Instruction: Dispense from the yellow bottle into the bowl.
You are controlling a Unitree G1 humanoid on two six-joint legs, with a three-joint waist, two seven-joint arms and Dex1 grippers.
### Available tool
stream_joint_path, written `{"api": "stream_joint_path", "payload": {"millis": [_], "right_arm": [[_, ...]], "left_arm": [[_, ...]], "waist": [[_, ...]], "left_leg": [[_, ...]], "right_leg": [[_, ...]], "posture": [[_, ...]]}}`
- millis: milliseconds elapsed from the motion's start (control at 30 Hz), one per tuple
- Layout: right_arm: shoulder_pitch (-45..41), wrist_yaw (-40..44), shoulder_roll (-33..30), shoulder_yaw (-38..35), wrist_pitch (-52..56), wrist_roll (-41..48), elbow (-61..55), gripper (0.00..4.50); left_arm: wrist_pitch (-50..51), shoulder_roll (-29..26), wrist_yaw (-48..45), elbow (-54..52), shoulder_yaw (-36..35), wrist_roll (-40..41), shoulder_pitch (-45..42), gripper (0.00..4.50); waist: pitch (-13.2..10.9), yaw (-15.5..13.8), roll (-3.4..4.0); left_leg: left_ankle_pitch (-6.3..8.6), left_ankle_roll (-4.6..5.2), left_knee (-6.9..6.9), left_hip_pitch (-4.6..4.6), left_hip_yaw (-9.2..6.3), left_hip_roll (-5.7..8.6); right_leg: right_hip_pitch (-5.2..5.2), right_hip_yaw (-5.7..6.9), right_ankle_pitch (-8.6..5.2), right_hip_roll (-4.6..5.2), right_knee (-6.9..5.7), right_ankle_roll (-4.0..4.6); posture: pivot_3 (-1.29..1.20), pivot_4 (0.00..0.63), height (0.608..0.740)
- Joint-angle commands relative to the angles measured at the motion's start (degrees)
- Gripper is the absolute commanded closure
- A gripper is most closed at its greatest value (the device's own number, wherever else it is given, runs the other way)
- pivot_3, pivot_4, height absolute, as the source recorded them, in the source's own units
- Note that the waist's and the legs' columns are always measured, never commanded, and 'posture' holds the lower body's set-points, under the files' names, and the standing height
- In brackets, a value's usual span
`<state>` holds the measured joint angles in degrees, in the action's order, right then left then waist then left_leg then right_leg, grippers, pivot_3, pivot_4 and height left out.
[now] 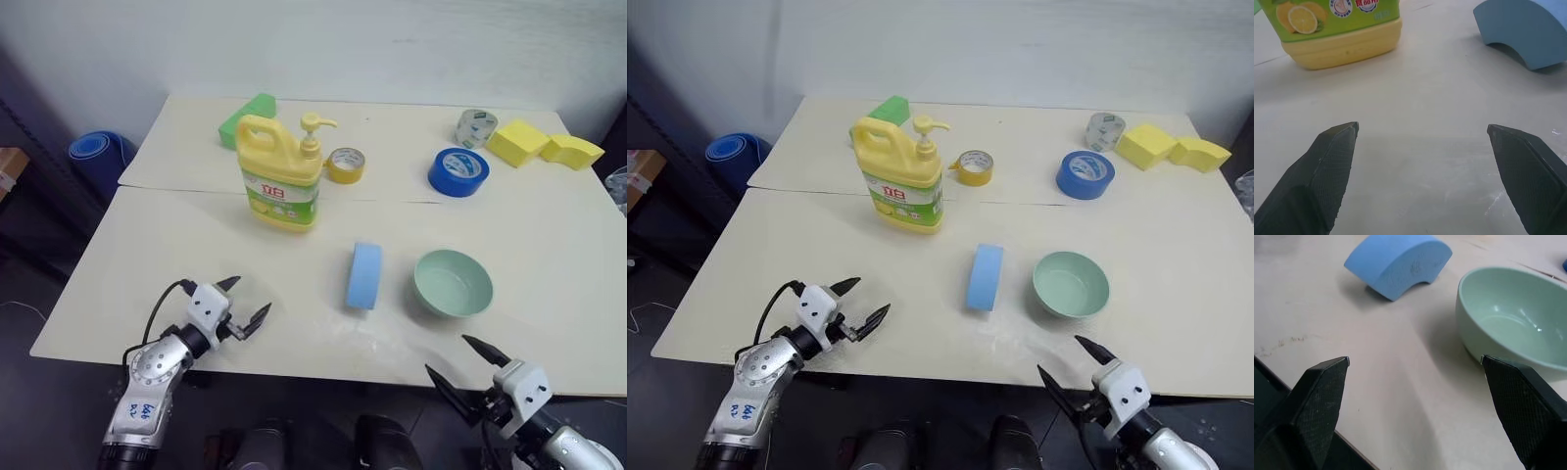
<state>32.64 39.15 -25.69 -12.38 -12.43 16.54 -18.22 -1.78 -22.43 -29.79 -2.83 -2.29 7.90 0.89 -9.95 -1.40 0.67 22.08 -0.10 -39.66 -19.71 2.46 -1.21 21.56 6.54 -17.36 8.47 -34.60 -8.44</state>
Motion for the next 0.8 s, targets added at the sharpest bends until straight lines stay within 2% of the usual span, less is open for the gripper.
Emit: {"api": "stream_joint_path", "payload": {"millis": [33, 100, 167, 300, 400, 533, 600, 800], "right_arm": [[0.5, -1.2, -0.6, -1.9, 3.1, 3.7, -6.6, 0.0], [-1.4, -2.6, -2.3, -0.8, 10.5, 8.3, -14.0, 0.0], [-5.5, -5.2, -4.8, 1.1, 20.1, 11.3, -19.8, 0.0], [-22.4, -15.1, -7.1, 7.5, 40.6, 13.2, -24.9, 0.0], [-36.5, -22.5, -3.2, 14.0, 51.7, 10.4, -21.3, 0.0], [-48.5, -34.8, 2.9, 18.9, 65.9, 2.5, -14.2, 0.0], [-51.2, -38.1, 6.6, 19.6, 70.2, 1.1, -12.0, 0.0], [-55.3, -43.5, 18.2, 17.4, 77.7, -0.2, -6.9, 0.0]], "left_arm": [[-1.3, 0.5, -1.6, -0.8, -0.9, 2.9, -0.4, 0.01], [1.1, -0.8, -6.9, -3.6, -1.4, 8.7, -0.5, 0.01], [4.6, -4.8, -16.6, -7.0, -1.3, 16.2, -0.1, 0.01], [9.5, -11.8, -25.5, -8.9, -3.3, 22.7, -0.5, 0.01], [9.9, -15.6, -30.0, -8.1, -4.3, 23.5, -0.4, 0.01], [10.2, -17.5, -32.8, -8.6, -5.4, 24.0, 0.0, 0.01], [10.9, -17.7, -32.9, -9.8, -6.4, 24.4, 0.8, 0.01], [10.7, -17.6, -32.7, -11.9, -7.1, 23.4, 3.4, 0.01]], "waist": [[0.0, 0.0, 0.0], [0.0, 0.0, 0.0], [0.0, 0.2, -0.01], [0.0, 0.8, 0.08], [0.0, 1.2, 0.11], [0.0, 1.1, 0.12], [0.0, 1.2, 0.1], [0.0, 2.1, 0.1]], "left_leg": [[0.0, 0.0, 0.0, 0.0, 0.0, 0.0], [0.0, 0.0, 0.0, -0.01, -0.02, 0.0], [0.0, 0.0, -0.03, -0.01, -0.12, -0.03], [0.01, -0.06, -0.06, 0.11, -0.23, -0.23], [0.04, -0.11, -0.03, 0.11, -0.22, -0.25], [0.05, -0.12, -0.05, -0.24, -0.16, -0.15], [0.04, -0.12, -0.22, -0.75, -0.17, -0.05], [0.03, -0.15, -0.22, -0.77, -0.05, -0.04]], "right_leg": [[0.0, 0.0, 0.0, 0.0, 0.0, 0.0], [0.01, -0.01, 0.0, 0.0, 0.0, 0.0], [0.02, -0.02, 0.0, 0.0, -0.05, 0.0], [0.03, -0.07, -0.08, -0.1, -0.09, 0.16], [0.1, -0.06, -0.13, -0.15, -0.16, 0.25], [0.35, 0.14, -0.15, -0.15, -0.34, 0.29], [0.89, 0.15, -0.15, -0.08, -0.65, 0.3], [1.02, 0.14, -0.15, -0.06, -0.82, 0.29]], "posture": [[0.0, 0.15, 0.74], [0.0, 0.15, 0.74], [0.0, 0.15, 0.74], [0.0, 0.15, 0.74], [0.0, 0.15, 0.74], [0.0, 0.15, 0.74], [0.0, 0.15, 0.74], [0.0, 0.15, 0.74]]}}
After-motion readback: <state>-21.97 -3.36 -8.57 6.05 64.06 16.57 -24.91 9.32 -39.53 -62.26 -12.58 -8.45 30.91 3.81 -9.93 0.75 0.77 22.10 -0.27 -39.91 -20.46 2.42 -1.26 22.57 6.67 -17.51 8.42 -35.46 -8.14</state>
